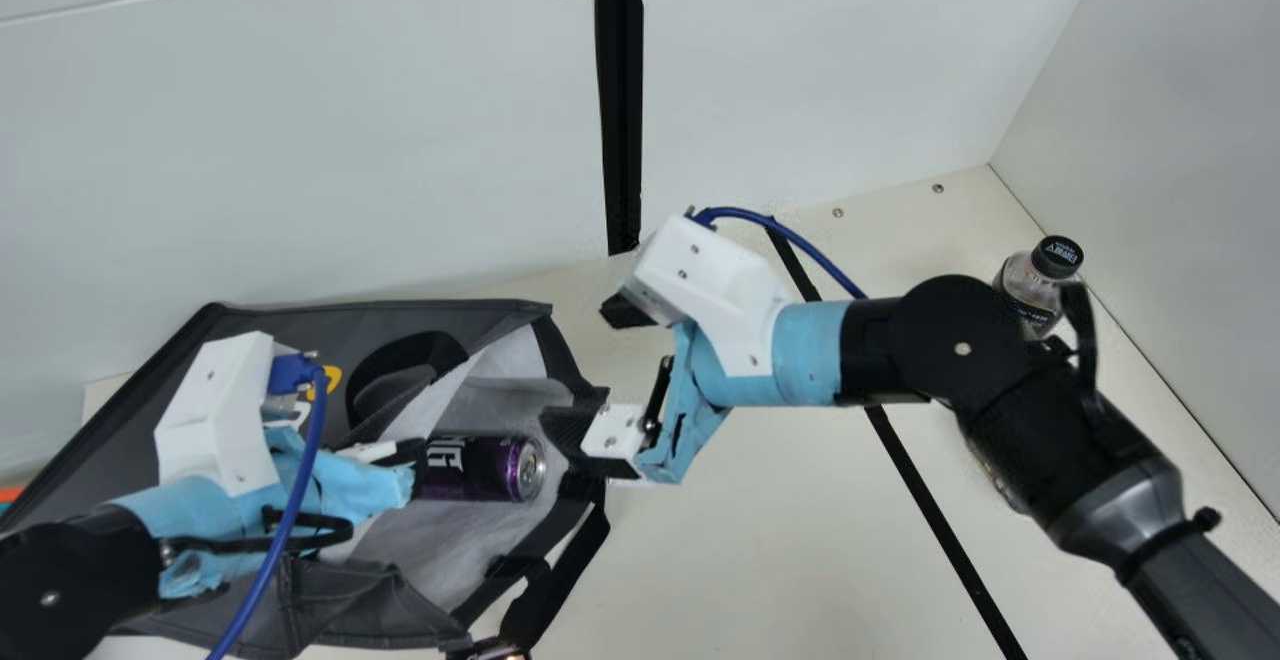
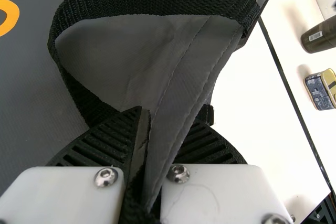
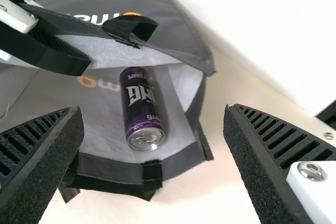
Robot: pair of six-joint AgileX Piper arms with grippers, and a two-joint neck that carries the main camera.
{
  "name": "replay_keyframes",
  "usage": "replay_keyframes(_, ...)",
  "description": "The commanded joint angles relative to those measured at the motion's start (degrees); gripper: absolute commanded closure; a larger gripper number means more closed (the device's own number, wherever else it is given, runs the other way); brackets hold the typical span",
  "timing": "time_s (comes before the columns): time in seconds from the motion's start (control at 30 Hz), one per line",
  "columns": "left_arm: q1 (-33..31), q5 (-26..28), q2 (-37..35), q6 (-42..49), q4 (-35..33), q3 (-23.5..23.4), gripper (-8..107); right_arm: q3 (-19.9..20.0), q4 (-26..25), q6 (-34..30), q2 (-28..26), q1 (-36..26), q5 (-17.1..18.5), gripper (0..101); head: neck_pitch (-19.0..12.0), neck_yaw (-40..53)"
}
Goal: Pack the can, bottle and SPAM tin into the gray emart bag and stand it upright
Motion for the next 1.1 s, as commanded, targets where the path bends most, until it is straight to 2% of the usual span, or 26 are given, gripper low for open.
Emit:
replay_keyframes(0.0, 0.0, 0.0, 0.0, 0.0, 0.0, 0.0, 107, -0.18, -0.56, 0.34, -0.63, -0.8, 0.21, 6, -1.3, -0.05)
replay_keyframes(0.6, 0.0, 0.0, 0.0, 0.0, 0.0, 0.0, 107, -1.37, -5.98, 3.98, -6.49, -9.88, 2.5, 6, -1.3, -0.05)
replay_keyframes(0.87, 0.0, 0.0, 0.0, 0.0, 0.0, 0.0, 107, -1.54, -10.88, 8.33, -9.3, -13.61, 2.13, 6, -1.3, -0.05)
replay_keyframes(1.07, 0.0, 0.0, 0.0, 0.0, 0.0, 0.0, 107, -1.99, -16.73, 12.68, -11.4, -15.73, 1.82, 6, -1.3, -0.05)
